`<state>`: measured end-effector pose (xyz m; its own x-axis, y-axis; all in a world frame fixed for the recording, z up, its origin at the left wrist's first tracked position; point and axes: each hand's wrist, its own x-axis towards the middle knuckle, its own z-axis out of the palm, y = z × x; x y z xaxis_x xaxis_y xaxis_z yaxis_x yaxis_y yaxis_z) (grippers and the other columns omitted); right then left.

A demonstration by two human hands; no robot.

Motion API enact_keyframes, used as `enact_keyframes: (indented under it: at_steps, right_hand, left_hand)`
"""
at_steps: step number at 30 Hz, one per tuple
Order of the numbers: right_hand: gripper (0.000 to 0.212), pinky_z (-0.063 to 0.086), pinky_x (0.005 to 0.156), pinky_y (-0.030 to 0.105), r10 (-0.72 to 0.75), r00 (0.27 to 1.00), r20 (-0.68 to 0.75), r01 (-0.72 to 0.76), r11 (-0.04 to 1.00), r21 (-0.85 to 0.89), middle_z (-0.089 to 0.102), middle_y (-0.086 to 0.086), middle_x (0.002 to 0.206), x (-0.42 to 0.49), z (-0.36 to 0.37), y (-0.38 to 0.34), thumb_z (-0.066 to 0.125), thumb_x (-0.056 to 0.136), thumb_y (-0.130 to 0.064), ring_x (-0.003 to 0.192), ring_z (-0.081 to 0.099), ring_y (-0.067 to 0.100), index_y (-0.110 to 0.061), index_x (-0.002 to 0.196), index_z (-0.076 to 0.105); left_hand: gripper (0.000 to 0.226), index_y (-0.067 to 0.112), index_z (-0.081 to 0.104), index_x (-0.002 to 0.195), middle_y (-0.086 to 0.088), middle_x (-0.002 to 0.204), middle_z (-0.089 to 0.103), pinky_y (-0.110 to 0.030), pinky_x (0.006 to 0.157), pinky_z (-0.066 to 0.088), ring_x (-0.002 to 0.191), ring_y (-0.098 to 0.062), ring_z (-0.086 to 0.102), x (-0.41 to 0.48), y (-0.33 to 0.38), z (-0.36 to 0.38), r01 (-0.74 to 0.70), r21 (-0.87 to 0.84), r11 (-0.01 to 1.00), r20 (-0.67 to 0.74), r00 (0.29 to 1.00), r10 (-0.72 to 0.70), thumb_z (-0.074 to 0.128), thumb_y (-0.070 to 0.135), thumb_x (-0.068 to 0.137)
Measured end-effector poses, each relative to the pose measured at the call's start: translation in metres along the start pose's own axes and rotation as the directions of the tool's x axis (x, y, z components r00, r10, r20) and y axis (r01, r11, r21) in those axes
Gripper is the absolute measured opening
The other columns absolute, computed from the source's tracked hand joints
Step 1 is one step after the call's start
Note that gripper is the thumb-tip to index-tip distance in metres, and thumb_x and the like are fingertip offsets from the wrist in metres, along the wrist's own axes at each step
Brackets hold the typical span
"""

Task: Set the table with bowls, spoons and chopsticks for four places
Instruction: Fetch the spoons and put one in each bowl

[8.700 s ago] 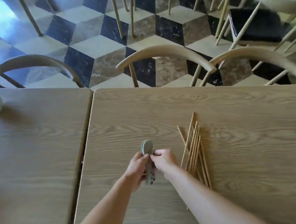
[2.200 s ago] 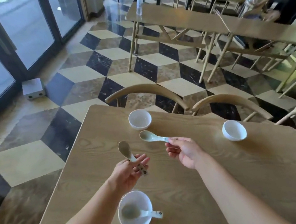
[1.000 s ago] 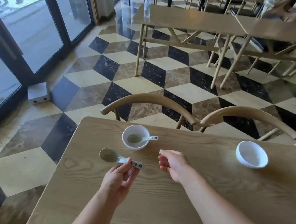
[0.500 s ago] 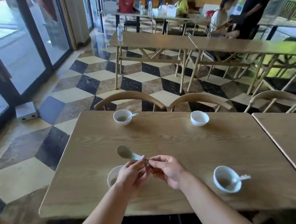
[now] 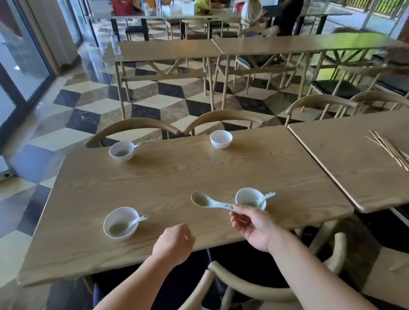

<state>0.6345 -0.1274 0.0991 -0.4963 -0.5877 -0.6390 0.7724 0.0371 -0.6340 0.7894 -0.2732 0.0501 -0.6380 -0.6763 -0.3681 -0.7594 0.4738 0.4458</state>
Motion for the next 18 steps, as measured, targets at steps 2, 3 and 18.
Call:
enact_keyframes:
  at_steps: [2,3,18]
  right_hand:
    - [0.003,0.053,0.046,0.021,-0.02,1.0,-0.007,0.02,1.0,0.014,0.064,0.009,0.066,-0.005,-0.029,-0.015,0.064,0.09,0.0,0.054,0.062,0.014,0.001,0.092,0.066]
    - [0.005,0.053,0.046,0.021,-0.031,0.999,-0.008,0.032,0.999,0.023,0.064,0.009,0.067,-0.006,-0.045,-0.022,0.064,0.09,-0.001,0.055,0.062,0.014,0.002,0.093,0.066]
    - [0.011,0.055,0.049,0.021,0.065,0.992,-0.112,-0.038,0.974,0.224,0.065,0.011,0.072,0.054,-0.121,-0.1,0.067,0.087,-0.006,0.061,0.061,0.016,0.003,0.092,0.066]
  left_hand:
    - [0.024,0.019,0.063,0.091,-0.001,0.095,0.066,-0.032,0.068,0.052,0.085,-0.025,0.064,0.008,0.016,0.015,-0.019,0.132,0.991,-0.026,0.999,0.022,0.041,0.026,0.089]
    - [0.023,0.018,0.063,0.094,-0.002,0.098,0.065,-0.032,0.067,0.05,0.088,-0.026,0.065,0.014,0.024,0.023,-0.037,0.179,0.983,-0.037,0.998,0.044,0.041,0.025,0.09]
    - [0.07,0.019,0.035,0.145,-0.011,0.143,0.043,-0.044,0.095,0.043,0.123,-0.033,0.047,0.134,0.092,0.066,-0.017,0.373,0.928,-0.13,0.989,0.07,0.026,0.067,0.094]
